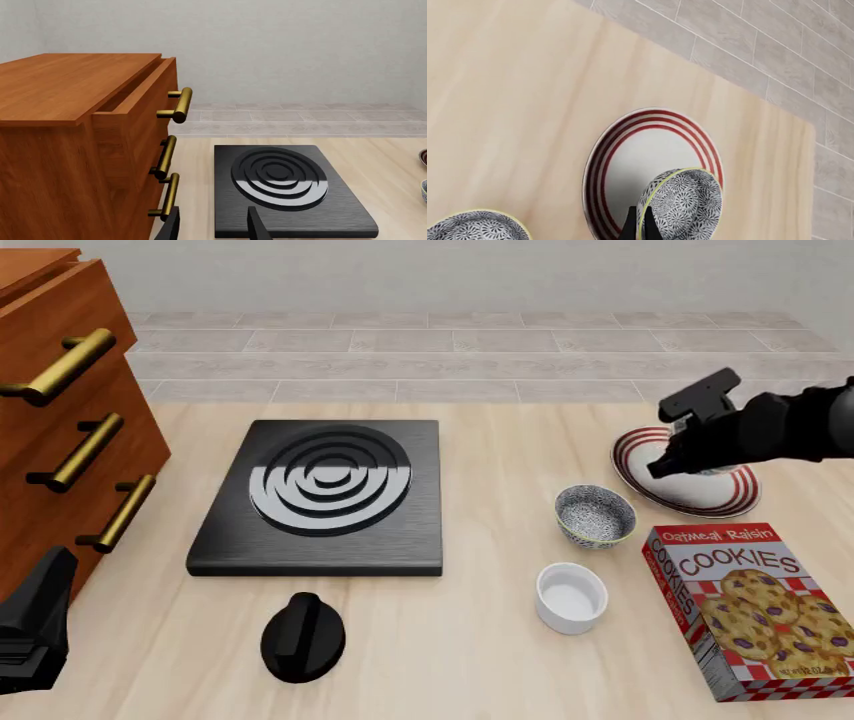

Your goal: Pick the akita bowl from table center and place it on the plate.

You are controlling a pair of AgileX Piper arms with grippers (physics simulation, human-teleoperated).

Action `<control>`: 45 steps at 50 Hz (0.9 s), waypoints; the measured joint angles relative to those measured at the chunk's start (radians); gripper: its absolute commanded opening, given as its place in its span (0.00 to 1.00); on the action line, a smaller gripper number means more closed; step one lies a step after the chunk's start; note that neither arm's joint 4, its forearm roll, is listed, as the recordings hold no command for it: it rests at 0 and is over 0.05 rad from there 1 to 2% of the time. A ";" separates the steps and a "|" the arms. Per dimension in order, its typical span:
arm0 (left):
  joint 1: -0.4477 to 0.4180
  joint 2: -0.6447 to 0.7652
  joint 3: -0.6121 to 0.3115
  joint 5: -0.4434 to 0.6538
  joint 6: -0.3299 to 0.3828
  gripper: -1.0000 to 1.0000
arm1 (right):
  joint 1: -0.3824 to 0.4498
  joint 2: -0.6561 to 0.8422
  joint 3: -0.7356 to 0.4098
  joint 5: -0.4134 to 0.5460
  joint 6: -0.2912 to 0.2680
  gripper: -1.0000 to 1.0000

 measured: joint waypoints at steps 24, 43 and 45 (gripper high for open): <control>0.000 0.000 0.000 0.000 0.000 1.00 | -0.025 0.062 -0.032 -0.011 -0.013 0.00; 0.000 0.000 0.000 0.000 0.000 1.00 | -0.020 0.092 -0.030 -0.015 -0.007 0.00; 0.000 0.000 0.000 0.000 0.000 1.00 | -0.019 0.094 -0.030 -0.015 -0.007 0.00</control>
